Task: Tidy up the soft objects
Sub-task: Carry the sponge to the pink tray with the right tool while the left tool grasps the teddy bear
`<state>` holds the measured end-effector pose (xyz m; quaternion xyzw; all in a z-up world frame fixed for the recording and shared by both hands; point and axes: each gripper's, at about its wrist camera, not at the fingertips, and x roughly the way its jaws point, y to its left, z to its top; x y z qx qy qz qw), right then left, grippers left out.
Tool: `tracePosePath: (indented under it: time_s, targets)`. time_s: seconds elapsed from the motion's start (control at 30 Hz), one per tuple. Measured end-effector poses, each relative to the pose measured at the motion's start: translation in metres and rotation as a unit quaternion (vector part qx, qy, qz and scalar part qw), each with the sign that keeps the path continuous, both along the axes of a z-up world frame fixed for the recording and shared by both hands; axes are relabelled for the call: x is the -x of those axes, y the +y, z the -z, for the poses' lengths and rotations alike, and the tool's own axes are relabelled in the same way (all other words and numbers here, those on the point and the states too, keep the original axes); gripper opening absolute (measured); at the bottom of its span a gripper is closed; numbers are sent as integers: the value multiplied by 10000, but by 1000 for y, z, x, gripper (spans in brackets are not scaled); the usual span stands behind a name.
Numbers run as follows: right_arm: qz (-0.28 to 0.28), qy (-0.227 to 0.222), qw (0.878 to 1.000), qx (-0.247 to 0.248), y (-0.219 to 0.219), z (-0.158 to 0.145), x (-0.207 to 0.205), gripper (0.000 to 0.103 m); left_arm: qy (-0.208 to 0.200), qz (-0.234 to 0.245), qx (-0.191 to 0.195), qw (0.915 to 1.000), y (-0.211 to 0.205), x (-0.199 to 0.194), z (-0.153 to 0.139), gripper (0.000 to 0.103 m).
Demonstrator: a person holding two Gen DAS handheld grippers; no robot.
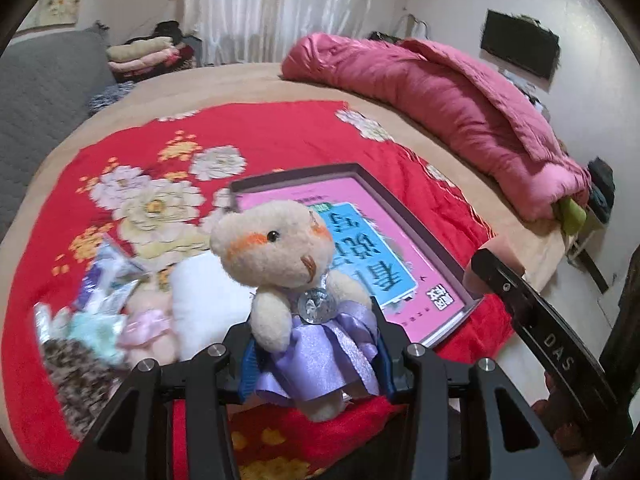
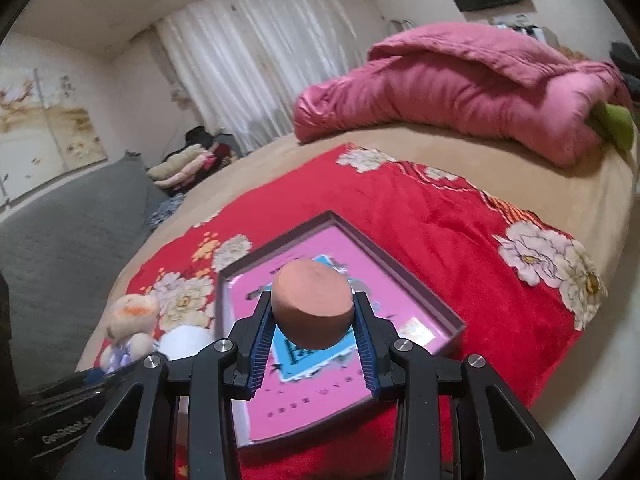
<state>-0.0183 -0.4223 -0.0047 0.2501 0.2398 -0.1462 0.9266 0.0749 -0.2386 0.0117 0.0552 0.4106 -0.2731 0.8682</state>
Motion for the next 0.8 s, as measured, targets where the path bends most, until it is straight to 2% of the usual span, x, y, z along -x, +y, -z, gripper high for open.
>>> tracePosePath:
  time_s: [0.13,0.4,0.8]
  targets:
    - [169,29,9998,29,-9,3,2,39,249,203,-176,9993,-26,-9,21,46]
    - [299,88,9995,12,-15,9,3,39,501,540,-389,9965,-56,-13,50,46]
    - [213,288,9993,-91,-15,23,-12,40,704,708,-663,9928,-73,-30,81,46]
